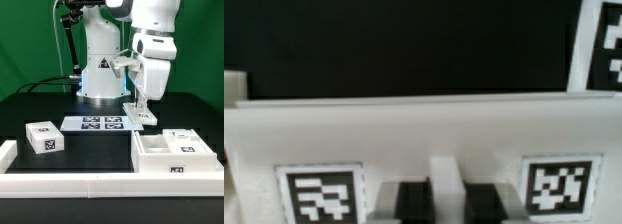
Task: Assemble cabinet
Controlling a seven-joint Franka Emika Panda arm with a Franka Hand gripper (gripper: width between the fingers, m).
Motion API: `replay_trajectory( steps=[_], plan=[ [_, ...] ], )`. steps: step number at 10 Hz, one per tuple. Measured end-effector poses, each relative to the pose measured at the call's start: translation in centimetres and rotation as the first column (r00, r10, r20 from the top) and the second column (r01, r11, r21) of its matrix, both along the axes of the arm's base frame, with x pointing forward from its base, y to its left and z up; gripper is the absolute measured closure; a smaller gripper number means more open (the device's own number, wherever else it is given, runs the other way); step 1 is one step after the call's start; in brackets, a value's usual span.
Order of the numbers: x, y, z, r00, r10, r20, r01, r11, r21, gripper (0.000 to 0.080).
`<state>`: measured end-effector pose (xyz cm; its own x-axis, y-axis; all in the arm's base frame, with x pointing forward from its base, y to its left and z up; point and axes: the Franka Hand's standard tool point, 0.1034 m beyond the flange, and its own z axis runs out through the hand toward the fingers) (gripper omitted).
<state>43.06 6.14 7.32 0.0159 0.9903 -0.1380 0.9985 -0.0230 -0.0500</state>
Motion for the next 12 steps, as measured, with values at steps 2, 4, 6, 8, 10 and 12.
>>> replay_trajectory(
  steps=[2, 4, 6, 8, 10, 12],
  plan=[
    [0.0, -0.1, -0.2, 1.0, -0.005, 0.003, 0.005, 1.0, 0.007, 0.0728],
    [0.0, -0.1, -0.2, 1.0, -0.005, 0.002, 0.005, 1.0, 0.007, 0.0728],
    [0.4, -0.2, -0.5, 1.0, -0.01, -0.004, 0.01, 1.0, 0.007, 0.0728],
    [1.5, 0.0, -0.6, 1.0, -0.014, 0.005, 0.014, 1.0, 0.011, 0.0728],
    [1.9, 0.4, -0.3, 1.0, -0.017, 0.026, 0.016, 1.0, 0.02, 0.0728],
    [1.7, 0.8, -0.5, 0.999, -0.014, 0.049, 0.012, 0.999, 0.042, 0.0728]
  ],
)
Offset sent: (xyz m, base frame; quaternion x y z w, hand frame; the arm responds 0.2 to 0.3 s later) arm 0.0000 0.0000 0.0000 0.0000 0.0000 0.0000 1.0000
